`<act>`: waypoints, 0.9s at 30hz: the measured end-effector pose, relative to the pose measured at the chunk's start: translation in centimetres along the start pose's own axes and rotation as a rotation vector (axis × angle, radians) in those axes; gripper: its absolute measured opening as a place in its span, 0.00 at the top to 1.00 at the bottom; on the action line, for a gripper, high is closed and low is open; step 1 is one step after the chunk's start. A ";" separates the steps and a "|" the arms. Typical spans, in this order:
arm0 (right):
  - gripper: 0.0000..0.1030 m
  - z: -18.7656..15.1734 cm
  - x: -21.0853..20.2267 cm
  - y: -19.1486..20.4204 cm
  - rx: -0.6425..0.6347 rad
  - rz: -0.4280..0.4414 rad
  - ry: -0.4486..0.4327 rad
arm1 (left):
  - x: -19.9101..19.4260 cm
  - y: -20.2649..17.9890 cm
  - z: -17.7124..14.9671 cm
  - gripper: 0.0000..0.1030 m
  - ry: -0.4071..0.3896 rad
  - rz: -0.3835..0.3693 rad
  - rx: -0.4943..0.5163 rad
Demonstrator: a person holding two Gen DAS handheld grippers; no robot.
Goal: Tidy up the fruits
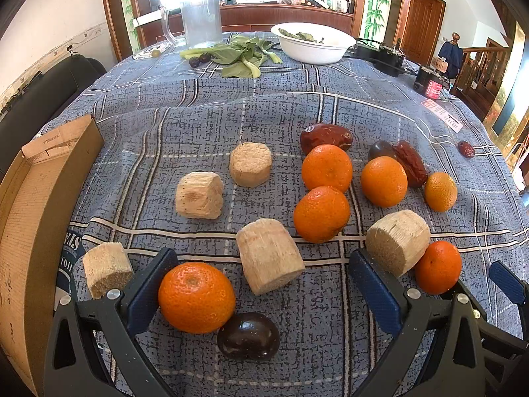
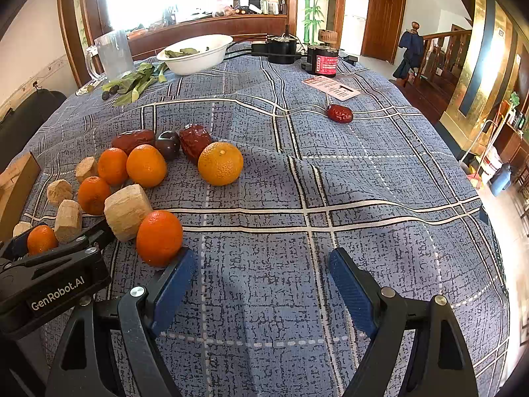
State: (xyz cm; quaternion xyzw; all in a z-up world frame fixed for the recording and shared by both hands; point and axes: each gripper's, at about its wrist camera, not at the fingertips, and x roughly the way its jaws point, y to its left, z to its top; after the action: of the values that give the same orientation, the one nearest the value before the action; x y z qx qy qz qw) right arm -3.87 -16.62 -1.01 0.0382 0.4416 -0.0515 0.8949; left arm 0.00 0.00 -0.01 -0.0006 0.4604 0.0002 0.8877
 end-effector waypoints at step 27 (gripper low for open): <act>0.15 -0.2 -0.1 0.0 -0.017 0.011 0.042 | -2.7 1.7 -0.7 0.00 -0.016 -0.105 0.064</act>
State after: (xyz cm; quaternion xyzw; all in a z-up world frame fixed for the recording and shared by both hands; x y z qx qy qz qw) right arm -4.08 -16.57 -1.01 0.0341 0.4603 -0.0418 0.8861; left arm -2.09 1.70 1.81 0.0035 0.4526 -0.0609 0.8896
